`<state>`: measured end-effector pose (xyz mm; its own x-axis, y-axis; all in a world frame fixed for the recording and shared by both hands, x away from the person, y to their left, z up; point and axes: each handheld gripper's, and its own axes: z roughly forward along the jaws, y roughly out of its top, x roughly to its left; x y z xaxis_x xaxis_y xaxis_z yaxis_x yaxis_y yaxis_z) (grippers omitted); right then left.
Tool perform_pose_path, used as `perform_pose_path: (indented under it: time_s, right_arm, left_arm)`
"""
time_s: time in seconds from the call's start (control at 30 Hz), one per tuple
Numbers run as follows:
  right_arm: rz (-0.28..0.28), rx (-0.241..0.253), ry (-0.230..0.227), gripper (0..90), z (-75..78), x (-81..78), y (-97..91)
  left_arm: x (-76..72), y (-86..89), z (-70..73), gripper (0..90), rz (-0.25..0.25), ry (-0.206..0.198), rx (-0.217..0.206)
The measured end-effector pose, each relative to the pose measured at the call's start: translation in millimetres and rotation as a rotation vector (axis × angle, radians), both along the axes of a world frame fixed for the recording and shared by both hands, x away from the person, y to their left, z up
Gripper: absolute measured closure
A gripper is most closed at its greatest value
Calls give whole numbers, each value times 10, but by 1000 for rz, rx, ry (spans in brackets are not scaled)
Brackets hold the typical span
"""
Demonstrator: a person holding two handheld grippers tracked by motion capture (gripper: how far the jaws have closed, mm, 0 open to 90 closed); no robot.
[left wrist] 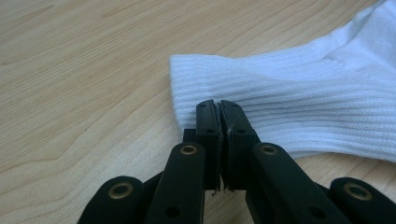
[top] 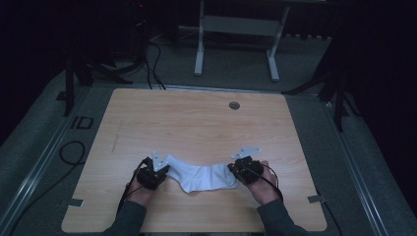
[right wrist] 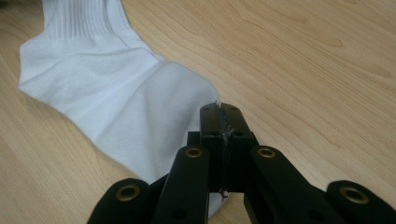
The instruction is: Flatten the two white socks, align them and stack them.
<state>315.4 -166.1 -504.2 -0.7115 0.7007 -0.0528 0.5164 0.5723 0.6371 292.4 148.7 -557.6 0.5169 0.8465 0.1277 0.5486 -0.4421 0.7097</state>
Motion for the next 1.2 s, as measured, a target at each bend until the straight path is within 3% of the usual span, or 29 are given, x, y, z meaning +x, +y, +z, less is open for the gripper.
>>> perform_pose_path:
  time_s: [0.23,0.57,0.77,0.87,1.2]
  right_arm:
    - [-11,6,-11,892,48,-20,-51]
    - [-54,33,-29,893,147,-52,-276]
    - [-42,31,-4,886,77,-10,-242]
    - [-52,23,14,839,9,41,-216]
    - [-71,40,-16,818,87,10,-277]
  left_arm:
    - [0,3,1,869,-2,0,3]
    - [-2,1,-1,870,-1,1,1]
    - [-3,1,-1,870,1,1,1]
    - [-4,2,-1,870,0,2,1]
    - [-6,0,-1,869,4,1,-1]
